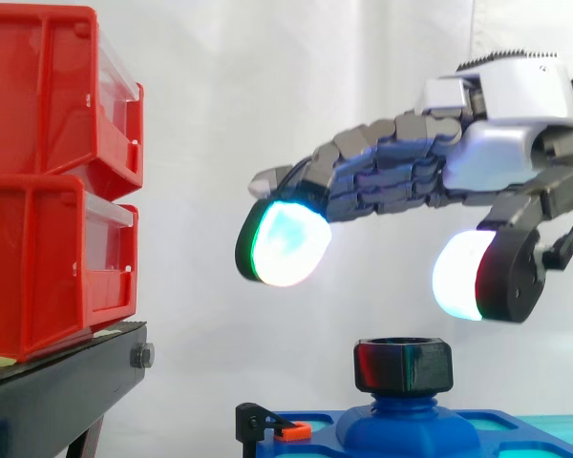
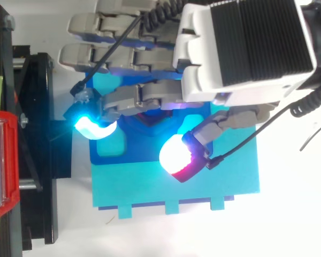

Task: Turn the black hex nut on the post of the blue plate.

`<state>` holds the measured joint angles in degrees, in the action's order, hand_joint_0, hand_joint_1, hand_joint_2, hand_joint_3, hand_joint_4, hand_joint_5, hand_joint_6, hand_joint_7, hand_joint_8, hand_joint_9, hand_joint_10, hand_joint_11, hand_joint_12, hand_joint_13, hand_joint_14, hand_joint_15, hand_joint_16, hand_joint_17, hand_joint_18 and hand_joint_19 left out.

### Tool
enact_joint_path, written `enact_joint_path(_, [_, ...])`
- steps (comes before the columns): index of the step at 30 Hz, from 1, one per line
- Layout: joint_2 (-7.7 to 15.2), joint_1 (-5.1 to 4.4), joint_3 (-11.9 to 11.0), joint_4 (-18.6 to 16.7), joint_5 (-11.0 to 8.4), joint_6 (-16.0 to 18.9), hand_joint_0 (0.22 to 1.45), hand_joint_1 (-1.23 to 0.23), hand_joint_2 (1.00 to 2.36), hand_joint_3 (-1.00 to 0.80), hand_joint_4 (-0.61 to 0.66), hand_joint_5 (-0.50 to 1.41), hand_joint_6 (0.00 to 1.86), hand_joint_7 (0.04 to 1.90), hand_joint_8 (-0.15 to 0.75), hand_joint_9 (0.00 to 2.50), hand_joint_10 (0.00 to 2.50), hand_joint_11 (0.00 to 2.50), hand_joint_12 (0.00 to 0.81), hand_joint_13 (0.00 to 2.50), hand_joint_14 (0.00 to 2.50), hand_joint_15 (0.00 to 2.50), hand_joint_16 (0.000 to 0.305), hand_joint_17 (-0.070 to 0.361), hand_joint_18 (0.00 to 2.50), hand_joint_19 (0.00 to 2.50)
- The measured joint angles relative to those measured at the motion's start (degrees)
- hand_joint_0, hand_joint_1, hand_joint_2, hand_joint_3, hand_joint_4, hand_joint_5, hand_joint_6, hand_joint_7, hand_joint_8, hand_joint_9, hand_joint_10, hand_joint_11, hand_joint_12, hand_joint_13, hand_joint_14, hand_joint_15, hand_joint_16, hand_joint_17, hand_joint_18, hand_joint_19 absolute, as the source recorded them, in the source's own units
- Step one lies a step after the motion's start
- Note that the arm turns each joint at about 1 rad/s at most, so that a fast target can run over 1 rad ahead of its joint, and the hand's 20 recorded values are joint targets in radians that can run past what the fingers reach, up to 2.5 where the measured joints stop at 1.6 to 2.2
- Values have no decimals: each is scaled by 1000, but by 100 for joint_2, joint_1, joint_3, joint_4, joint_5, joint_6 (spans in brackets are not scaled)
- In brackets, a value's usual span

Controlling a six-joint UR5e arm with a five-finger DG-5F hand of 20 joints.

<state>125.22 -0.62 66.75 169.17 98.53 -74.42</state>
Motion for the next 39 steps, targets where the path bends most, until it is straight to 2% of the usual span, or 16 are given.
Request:
enact_joint_path(6, [65, 19, 8, -21, 7, 8, 513, -810, 1000, -500, -9, -300, 501, 649, 124, 0, 0, 0, 312, 0, 0, 0, 46, 104, 0, 42])
enact_joint_path(25, [77, 133, 75, 38, 58, -20, 541, -787, 1000, -500, -10, -300, 501, 648, 122, 0, 0, 0, 305, 0, 0, 0, 44, 100, 0, 45])
enact_joint_path(39, [75, 190, 299, -182, 78, -37, 540, -788, 1000, -500, -1, -300, 501, 648, 127, 0, 0, 0, 307, 0, 0, 0, 45, 100, 0, 51])
